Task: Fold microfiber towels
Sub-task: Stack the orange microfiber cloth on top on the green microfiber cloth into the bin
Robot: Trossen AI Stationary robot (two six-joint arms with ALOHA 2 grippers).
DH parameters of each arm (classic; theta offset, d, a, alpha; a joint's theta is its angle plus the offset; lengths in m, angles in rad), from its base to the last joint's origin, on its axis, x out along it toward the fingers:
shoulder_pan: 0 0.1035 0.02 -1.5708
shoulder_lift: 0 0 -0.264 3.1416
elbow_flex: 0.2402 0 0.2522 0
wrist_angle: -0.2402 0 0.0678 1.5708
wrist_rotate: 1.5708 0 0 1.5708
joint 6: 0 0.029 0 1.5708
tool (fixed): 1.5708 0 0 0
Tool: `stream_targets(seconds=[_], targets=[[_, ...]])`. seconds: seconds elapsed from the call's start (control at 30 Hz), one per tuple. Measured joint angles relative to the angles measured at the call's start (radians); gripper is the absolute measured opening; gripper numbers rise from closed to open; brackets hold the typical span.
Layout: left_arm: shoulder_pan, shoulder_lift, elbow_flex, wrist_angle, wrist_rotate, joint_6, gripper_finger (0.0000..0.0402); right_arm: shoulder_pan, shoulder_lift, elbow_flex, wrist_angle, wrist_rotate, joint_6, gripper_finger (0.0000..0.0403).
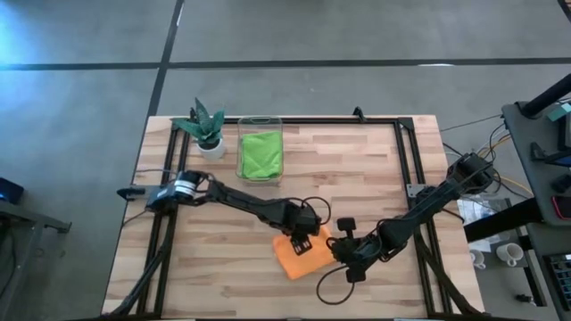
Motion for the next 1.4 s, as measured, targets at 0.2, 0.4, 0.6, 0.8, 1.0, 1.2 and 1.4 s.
stream_targets(seconds=[0.2,0.4,0.6,0.8,1.0,1.2,1.4], targets=[[-0.030,0.002,0.004,0.001,-0.073,-0.049,0.0185,0.000,0.000,-0.001,-0.002,0.002,-0.023,0.0009],[-0.069,0.003,0.004,0.042,-0.155,-0.088,0.0091,0.000,0.000,-0.001,-0.002,0.005,-0.026,0.0009],[-0.072,0.002,0.014,0.049,-0.173,-0.097,0.0010,0.006,-0.002,0.038,-0.130,0.001,0.002,0.0009],[-0.020,0.012,0.119,0.053,-0.196,-0.080,0.0003,0.055,-0.018,0.199,-0.590,0.093,0.093,0.0009],[0.119,0.006,0.210,0.046,-0.285,-0.012,0.0002,0.058,-0.068,0.289,-0.801,0.122,0.144,0.0009],[0.280,0.006,0.291,-0.039,-0.312,0.051,0.0001,0.056,-0.162,0.304,-0.801,0.164,0.127,0.0009],[0.431,0.001,0.352,-0.224,-0.373,0.022,0.0001,0.053,-0.250,0.302,-0.803,0.215,0.114,0.0009]])
